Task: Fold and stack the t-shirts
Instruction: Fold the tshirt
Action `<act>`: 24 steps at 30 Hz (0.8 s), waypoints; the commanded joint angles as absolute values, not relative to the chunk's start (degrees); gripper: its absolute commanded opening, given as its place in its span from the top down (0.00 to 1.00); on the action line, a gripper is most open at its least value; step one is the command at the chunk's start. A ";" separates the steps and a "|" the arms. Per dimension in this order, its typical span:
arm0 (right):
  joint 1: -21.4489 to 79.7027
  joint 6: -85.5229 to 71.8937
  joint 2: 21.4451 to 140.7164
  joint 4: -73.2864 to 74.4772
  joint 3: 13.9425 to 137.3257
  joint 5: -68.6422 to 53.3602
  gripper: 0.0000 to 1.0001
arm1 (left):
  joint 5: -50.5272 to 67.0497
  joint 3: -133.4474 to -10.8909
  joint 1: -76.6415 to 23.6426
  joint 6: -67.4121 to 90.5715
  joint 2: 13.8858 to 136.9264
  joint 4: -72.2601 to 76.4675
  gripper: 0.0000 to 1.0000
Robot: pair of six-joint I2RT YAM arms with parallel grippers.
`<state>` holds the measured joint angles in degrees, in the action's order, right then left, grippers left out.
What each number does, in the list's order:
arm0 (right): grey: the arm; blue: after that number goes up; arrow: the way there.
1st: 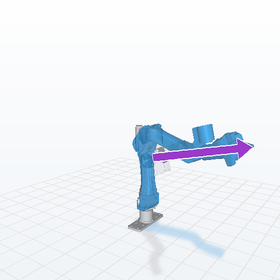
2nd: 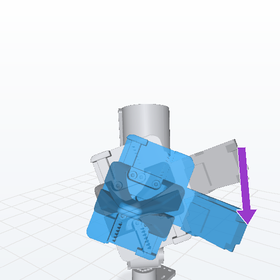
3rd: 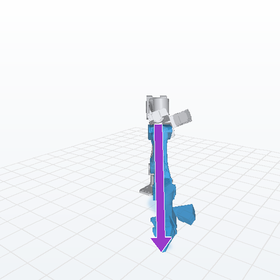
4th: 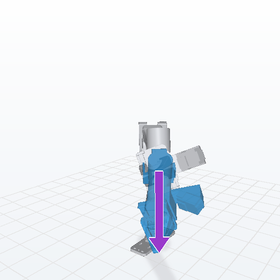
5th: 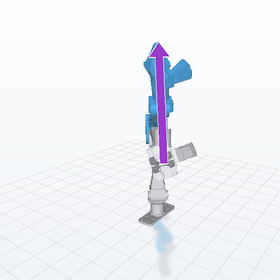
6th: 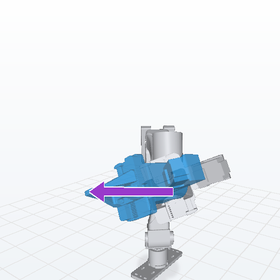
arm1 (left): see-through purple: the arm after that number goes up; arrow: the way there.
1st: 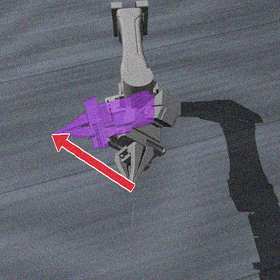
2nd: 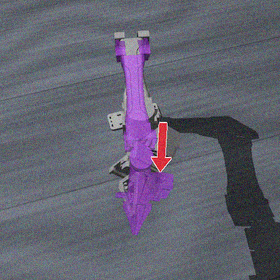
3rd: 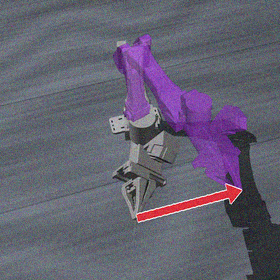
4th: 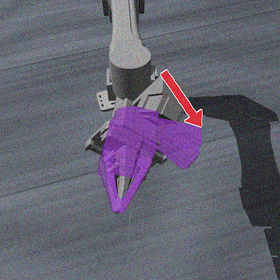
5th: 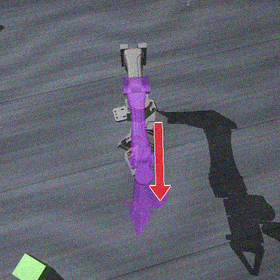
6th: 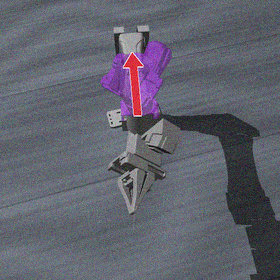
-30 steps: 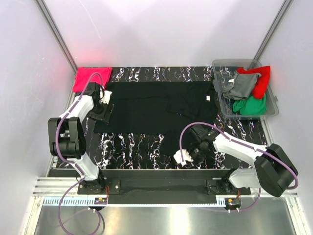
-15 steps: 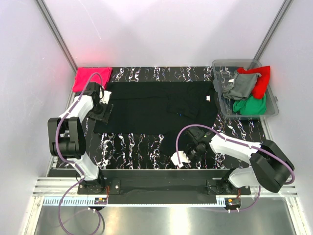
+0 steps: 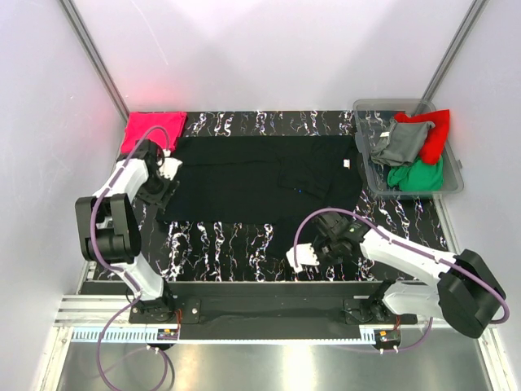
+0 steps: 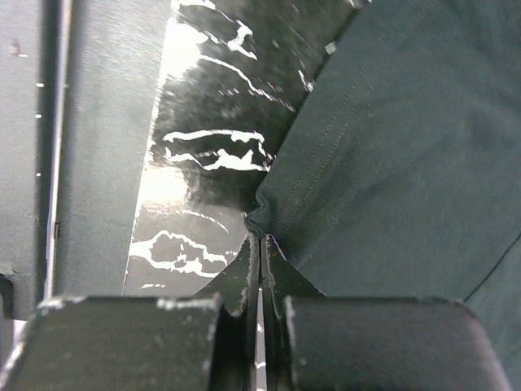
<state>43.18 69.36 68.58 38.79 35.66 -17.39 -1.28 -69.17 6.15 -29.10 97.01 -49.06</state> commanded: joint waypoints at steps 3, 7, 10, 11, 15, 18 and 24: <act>43.07 60.39 66.36 37.53 35.87 -11.43 1.00 | 3.95 -75.31 9.84 -30.67 102.38 -52.47 0.45; 42.89 60.56 65.13 38.14 35.51 -9.93 1.00 | 4.74 -76.99 11.16 -31.38 107.30 -53.17 0.52; 42.89 60.56 65.83 38.32 35.95 -9.75 1.00 | 6.06 -77.69 12.30 -31.38 109.07 -54.40 0.58; 42.89 60.64 65.92 38.41 36.21 -9.76 1.00 | 6.41 -77.78 12.39 -31.38 109.33 -54.58 0.59; 42.80 60.82 66.44 37.71 35.86 -10.20 1.00 | 8.00 -77.34 12.48 -30.76 110.04 -55.46 0.58; 42.72 60.64 66.62 37.27 35.51 -10.55 1.00 | 8.70 -77.17 12.48 -30.50 110.65 -56.07 0.59; 42.54 60.38 66.45 37.00 35.25 -10.55 1.00 | 8.70 -76.55 12.48 -30.76 111.44 -56.16 0.63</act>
<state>43.03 61.14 66.52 38.33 35.42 -11.03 6.76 -75.42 12.34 -30.41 111.02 -55.53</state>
